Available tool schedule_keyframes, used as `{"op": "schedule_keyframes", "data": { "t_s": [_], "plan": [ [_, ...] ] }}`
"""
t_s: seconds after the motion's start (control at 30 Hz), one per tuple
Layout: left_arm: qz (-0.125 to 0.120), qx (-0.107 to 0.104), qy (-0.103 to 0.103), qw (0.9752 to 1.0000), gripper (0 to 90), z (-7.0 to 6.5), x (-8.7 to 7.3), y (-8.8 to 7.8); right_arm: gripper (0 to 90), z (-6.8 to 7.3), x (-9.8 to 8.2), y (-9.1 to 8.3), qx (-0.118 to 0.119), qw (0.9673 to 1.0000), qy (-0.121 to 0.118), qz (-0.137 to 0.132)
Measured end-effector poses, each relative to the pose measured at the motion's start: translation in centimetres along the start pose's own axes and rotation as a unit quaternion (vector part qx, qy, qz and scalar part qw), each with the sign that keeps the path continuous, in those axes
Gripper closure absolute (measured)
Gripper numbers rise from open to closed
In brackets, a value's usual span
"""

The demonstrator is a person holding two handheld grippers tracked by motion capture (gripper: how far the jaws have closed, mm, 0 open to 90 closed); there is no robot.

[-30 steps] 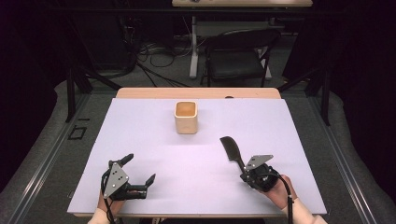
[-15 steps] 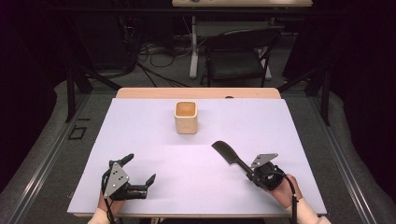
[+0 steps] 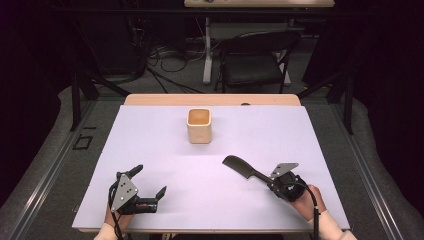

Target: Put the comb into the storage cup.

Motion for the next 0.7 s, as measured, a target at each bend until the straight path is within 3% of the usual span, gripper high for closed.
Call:
{"op": "schedule_keyframes", "data": {
  "t_s": [0.2, 0.4, 0.5, 0.53, 0.57, 0.6, 0.7],
  "plan": [
    [-0.003, -0.001, -0.002, 1.0, 0.1, -0.1, 0.1, -0.1, 82.0, 0.3, 0.0, 0.0, 0.003, 0.9999, -0.006, 0.011],
    [-0.002, 0.0, -0.002, 1.0, 0.1, -0.1, 0.0, 0.0, 62.3, 1.6, 0.7, -1.2, 0.004, 0.9993, -0.036, 0.008],
    [-0.002, 0.0, -0.002, 1.0, 0.1, -0.1, 0.0, -0.1, 55.9, 1.8, 0.8, -1.5, 0.001, 0.9993, -0.037, 0.01],
    [-0.002, 0.001, -0.001, 1.0, 0.2, -0.1, 0.0, -0.1, 47.5, 1.9, 0.9, -1.7, -0.004, 0.9992, -0.04, 0.009],
    [-0.002, 0.001, -0.001, 1.0, 0.2, -0.1, 0.0, -0.1, 47.5, 1.9, 0.9, -1.7, -0.004, 0.9992, -0.04, 0.009],
    [-0.003, 0.0, -0.001, 1.0, 0.1, -0.1, 0.1, -0.1, 40.9, 2.0, 1.0, -1.9, -0.012, 0.9992, -0.038, 0.007],
    [-0.003, -0.001, -0.002, 1.0, 0.2, -0.1, 0.0, 0.0, 33.1, 2.0, 1.2, -2.1, -0.013, 0.9991, -0.039, 0.007]
  ]
}}
Point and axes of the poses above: each handheld gripper's, and its own axes: y roughly forward along the jaws, x roughly out of its top, z roughly to its left, the point moved 4 cm from there along y, roughly forward along the jaws, and after that the axes turned 11 degrees about y, right-handed, at the moved point
